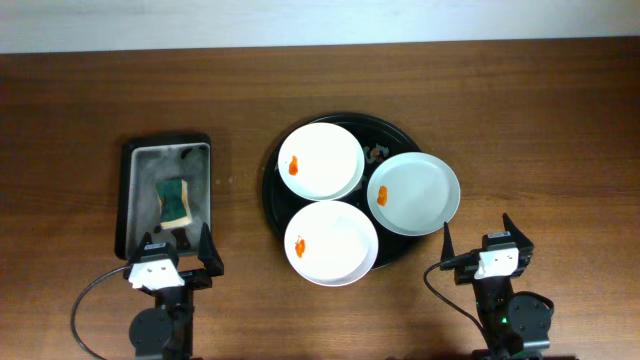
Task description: Clean dirty plates on tray and stack at the side
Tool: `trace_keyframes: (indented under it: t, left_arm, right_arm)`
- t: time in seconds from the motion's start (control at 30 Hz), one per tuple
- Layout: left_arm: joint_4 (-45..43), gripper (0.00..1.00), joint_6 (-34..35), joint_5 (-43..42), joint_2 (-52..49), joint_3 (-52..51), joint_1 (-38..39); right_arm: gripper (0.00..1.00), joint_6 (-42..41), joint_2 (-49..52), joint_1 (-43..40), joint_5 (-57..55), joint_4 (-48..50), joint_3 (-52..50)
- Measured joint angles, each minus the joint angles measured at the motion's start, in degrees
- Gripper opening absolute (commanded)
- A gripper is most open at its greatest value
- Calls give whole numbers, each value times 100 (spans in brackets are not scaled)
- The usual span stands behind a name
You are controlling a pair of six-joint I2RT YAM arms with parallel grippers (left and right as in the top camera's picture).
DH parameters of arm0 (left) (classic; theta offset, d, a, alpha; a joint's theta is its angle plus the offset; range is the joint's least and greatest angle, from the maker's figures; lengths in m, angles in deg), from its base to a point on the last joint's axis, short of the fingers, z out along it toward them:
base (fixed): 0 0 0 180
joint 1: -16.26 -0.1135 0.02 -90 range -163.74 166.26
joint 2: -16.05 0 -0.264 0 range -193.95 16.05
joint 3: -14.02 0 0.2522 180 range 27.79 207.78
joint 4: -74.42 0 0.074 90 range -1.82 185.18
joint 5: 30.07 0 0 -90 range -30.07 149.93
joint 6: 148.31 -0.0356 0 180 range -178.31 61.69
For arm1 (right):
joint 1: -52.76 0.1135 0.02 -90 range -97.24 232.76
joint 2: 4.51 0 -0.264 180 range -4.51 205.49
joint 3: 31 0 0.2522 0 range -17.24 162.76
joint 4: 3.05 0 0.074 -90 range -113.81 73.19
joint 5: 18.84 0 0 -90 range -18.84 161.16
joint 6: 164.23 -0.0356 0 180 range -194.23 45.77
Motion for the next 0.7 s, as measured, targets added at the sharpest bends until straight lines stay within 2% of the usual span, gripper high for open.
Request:
trace_keyframes:
  t: [0.47,0.57,0.63,0.67,0.7]
  left_arm:
    - [0,99,0,7,0,0,0]
    - [-162,99,0,17,-2,-2,0]
    - [-922,99,0,-205,4,-4,0]
    - [-1095,99,0,-271,4,26,0]
    - [-409,99,0,-330,-188,417,-2]
  right_arm:
    - [99,4,0,0,-2,37,0]
    - [99,2,0,0,645,92,0]
    - [99,-485,2,0,1285,83,33]
    - [98,-697,94,0,1357,-210,501]
    - [99,-769,387,0,1384,-975,1207]
